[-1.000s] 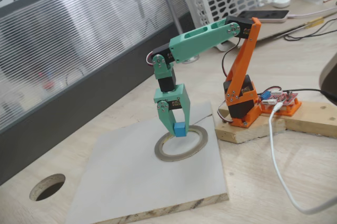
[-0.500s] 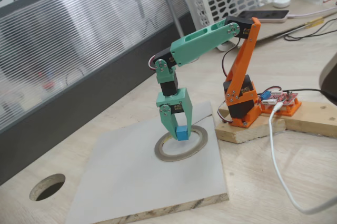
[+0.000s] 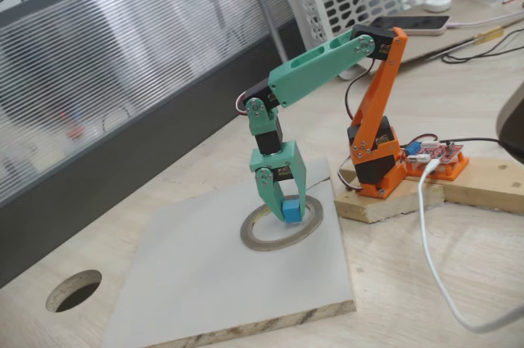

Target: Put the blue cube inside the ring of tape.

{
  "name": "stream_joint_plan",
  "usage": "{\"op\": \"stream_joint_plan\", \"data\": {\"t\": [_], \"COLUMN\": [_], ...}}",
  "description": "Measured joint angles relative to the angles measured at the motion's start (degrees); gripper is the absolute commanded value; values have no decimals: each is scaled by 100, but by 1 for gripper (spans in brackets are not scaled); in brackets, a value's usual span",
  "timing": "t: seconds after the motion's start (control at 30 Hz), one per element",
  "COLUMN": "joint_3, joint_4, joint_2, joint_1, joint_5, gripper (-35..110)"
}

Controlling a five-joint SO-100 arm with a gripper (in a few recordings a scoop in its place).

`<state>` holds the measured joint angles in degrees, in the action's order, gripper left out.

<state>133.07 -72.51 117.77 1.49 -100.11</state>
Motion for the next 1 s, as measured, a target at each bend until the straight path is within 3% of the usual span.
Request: {"op": "stream_joint_plan", "data": {"t": [1.0], "joint_3": [290], "joint_4": [677], "joint_2": [0], "joint_1": [0], "joint_5": [0], "gripper": [13]}}
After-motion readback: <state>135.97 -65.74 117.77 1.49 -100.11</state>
